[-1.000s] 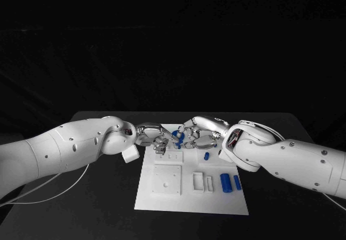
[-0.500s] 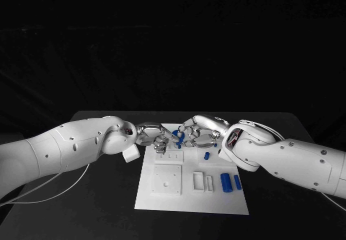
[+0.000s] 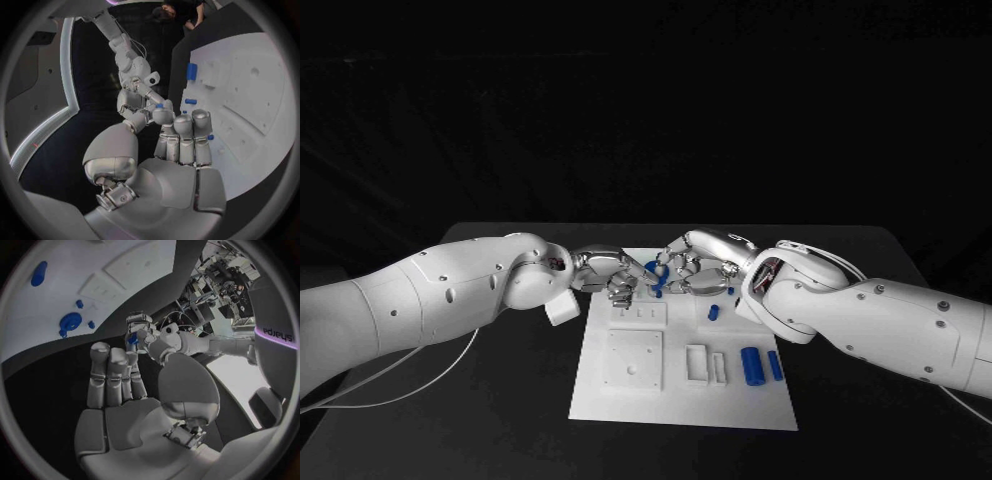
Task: Assemble the parts on the task board
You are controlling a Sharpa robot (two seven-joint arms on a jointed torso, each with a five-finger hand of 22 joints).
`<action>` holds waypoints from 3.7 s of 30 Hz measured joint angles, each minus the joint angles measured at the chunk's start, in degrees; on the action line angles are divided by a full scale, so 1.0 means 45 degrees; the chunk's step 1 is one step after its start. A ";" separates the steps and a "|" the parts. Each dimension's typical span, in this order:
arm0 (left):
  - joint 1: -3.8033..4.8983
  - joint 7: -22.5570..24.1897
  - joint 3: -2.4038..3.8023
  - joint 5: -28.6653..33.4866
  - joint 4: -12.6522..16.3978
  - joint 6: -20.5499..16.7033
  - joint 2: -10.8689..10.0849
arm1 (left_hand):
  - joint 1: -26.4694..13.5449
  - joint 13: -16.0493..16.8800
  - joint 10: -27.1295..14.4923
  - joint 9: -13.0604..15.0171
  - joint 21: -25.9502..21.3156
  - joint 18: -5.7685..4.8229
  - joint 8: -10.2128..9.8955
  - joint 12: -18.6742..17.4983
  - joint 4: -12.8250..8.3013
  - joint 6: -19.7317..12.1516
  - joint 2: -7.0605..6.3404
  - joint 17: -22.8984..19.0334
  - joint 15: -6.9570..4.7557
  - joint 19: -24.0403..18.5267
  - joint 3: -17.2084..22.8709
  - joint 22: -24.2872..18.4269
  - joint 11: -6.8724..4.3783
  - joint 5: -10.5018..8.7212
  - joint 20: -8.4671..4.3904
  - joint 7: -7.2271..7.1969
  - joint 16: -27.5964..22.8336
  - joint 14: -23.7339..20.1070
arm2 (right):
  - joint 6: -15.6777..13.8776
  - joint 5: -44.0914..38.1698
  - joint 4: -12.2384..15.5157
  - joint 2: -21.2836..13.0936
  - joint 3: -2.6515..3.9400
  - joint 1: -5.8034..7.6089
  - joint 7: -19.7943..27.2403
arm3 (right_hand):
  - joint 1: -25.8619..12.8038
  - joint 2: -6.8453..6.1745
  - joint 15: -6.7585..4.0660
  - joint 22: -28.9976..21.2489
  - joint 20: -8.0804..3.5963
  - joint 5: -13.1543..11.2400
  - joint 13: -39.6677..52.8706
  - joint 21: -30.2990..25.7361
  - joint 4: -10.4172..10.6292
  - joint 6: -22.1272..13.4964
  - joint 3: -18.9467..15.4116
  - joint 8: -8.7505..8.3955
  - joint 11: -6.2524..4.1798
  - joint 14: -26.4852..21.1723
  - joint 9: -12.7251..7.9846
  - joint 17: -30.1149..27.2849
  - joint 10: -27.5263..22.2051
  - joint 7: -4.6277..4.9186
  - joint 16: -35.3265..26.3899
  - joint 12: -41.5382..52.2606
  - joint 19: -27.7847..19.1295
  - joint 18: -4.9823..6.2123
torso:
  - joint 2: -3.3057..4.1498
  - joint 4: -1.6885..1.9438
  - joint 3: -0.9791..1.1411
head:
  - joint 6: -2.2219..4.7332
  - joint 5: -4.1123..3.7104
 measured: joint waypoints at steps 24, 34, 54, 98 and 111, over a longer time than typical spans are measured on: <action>-0.0015 -0.0176 -0.0023 -0.0003 0.0096 -0.0370 -0.0003 | -0.0058 -0.0072 -0.0003 0.0021 -0.0047 -0.0001 -0.0103 0.0000 0.0216 -0.0008 0.0058 -0.0061 0.0029 -0.0046 0.0002 0.0006 0.0003 -0.0196 0.0047 -0.0029 0.0000 -0.0029 | -0.0008 -0.0118 -0.0001 0.0041 -0.0016 -0.0061 -0.0376 | -0.0756 0.0014 -0.0051 0.0001 -0.0041 0.0311 0.0373 0.0321 0.0014 0.0204 -0.0098 0.0034 -0.0106 0.0053 0.0000 0.0178 0.0198 -0.0120 0.0243 -0.0138 0.0052 0.0081 | 0.0000 -0.0013 0.0009 | -0.0032 0.0013; -0.0015 -0.0226 -0.0036 -0.0002 0.0130 -0.0596 0.0002 | -0.0058 -0.0088 -0.0023 0.0026 -0.0097 -0.0001 -0.0101 0.0000 0.0233 0.0001 0.0058 -0.0074 0.0051 -0.0046 -0.0014 0.0005 0.0023 -0.0204 0.0048 -0.0025 -0.0001 -0.0051 | -0.0009 -0.0166 0.0021 0.0063 -0.0014 -0.0108 -0.0652 | -0.1102 -0.0039 -0.0049 0.0002 -0.0062 0.0432 0.0493 0.0406 0.0032 0.0281 -0.0260 0.0055 -0.0083 0.0057 0.0647 0.0210 0.0266 -0.0118 0.0295 -0.0195 0.0113 0.0095 | 0.0000 -0.0006 0.0004 | -0.0027 0.0004; -0.0014 -0.0325 -0.0036 -0.0211 0.0181 -0.0831 -0.0005 | 0.0088 -0.0162 -0.0043 0.0046 -0.0097 -0.0001 -0.0103 0.0000 0.0250 0.0064 -0.0088 -0.0123 0.0093 -0.0045 0.0052 0.0035 0.0043 0.0083 0.0048 0.0038 -0.0001 -0.0093 | -0.0156 -0.0342 -0.0026 0.0139 -0.0022 -0.0203 -0.0993 | -0.1357 -0.0154 -0.0094 0.0000 -0.0089 0.0508 0.0631 0.0455 0.0048 0.0420 -0.0415 -0.0100 -0.0106 0.0011 0.0785 0.0209 0.0295 -0.0107 0.0342 -0.0437 0.0180 0.0116 | 0.0001 -0.0007 0.0004 | -0.0066 0.0017; 0.0672 -0.5531 -0.0384 -0.7044 0.0608 -0.4415 0.1041 | 0.0009 -0.0552 0.0972 0.0172 -0.0097 -0.0109 0.0221 -0.0239 -0.0238 0.0354 -0.0225 -0.0430 -0.0015 0.1059 -0.0436 -0.0203 -0.0733 0.2931 -0.0322 0.0070 -0.0001 0.0458 | -0.1752 0.5267 -0.3288 -0.0563 0.0723 0.0657 0.0652 | -0.2671 -0.0763 0.1220 -0.0897 0.1144 0.2775 -0.0657 -0.2591 -0.0022 -0.2364 -0.2907 -0.1669 0.1269 -0.2736 0.0516 -0.1731 -0.2455 0.1426 -0.2659 -0.2691 -0.2983 0.0119 | -0.0098 0.0048 0.0088 | -0.0198 0.0071; 0.0674 -0.6190 -0.0645 -0.7293 0.0039 -0.4021 0.1804 | -0.0357 -0.0512 0.1006 0.0708 -0.0041 -0.0117 0.0317 -0.0175 -0.0276 0.0361 -0.0222 -0.0395 -0.0037 0.1077 -0.0473 -0.0202 -0.0741 0.3828 -0.0339 0.0068 0.0089 0.0559 | -0.1118 0.7816 -0.6079 0.0774 0.0721 0.0908 0.1133 | -0.2370 -0.0468 0.3398 -0.2874 0.2792 0.2775 -0.6581 -0.6470 0.0012 -0.2935 -0.2517 -0.1759 0.2589 -0.6114 0.0179 -0.5994 -0.3970 0.1774 -0.7133 -0.7760 -0.7301 -0.0369 | -0.0330 0.0151 0.0109 | -0.0470 0.0082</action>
